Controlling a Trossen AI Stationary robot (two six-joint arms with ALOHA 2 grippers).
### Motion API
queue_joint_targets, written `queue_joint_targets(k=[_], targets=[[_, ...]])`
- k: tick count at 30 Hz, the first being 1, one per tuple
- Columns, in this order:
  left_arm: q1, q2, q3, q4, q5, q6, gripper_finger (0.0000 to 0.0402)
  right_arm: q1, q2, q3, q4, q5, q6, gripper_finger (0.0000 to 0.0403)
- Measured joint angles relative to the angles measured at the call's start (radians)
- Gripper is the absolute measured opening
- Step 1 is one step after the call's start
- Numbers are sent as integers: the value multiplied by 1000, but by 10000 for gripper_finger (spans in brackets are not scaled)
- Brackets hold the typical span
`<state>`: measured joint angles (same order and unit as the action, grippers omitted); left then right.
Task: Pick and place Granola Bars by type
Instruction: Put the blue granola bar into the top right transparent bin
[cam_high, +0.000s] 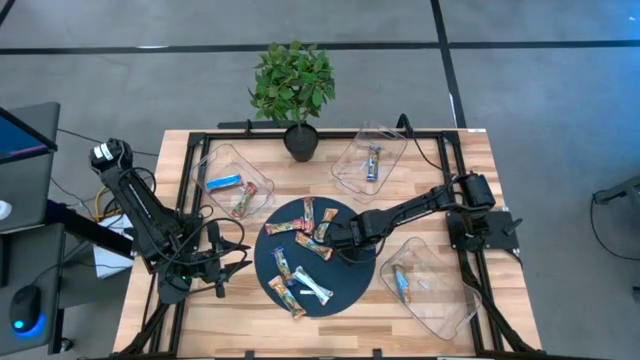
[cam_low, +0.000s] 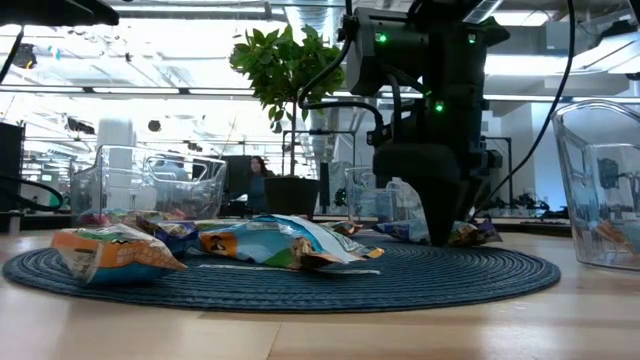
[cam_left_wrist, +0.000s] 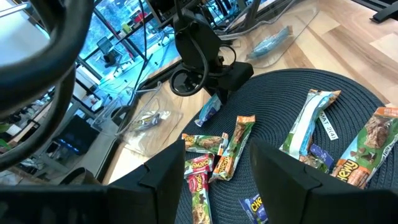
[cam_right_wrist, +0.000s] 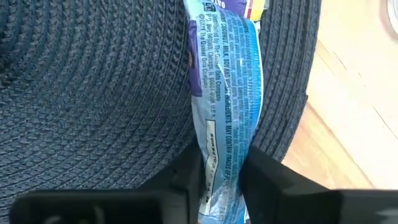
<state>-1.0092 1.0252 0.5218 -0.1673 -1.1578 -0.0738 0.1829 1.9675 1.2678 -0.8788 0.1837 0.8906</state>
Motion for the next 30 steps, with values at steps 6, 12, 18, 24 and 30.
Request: queue_joint_targets(k=[6, 12, 18, 24, 30], targets=[[0, 0, 0, -1, 0, 0, 176, 12, 2, 41, -2, 1, -28, 81], [0, 0, 0, -1, 0, 0, 176, 39, 2, 141, -21, 9, -101, 81], [0, 0, 0, -3, -1, 0, 176, 57, 2, 293, -190, 94, -132, 81], [0, 0, 0, -9, 1, -1, 176, 64, 2, 445, -420, 234, -131, 81], [0, 0, 0, -9, 1, -1, 176, 27, 1, 527, -594, 392, -131, 81]])
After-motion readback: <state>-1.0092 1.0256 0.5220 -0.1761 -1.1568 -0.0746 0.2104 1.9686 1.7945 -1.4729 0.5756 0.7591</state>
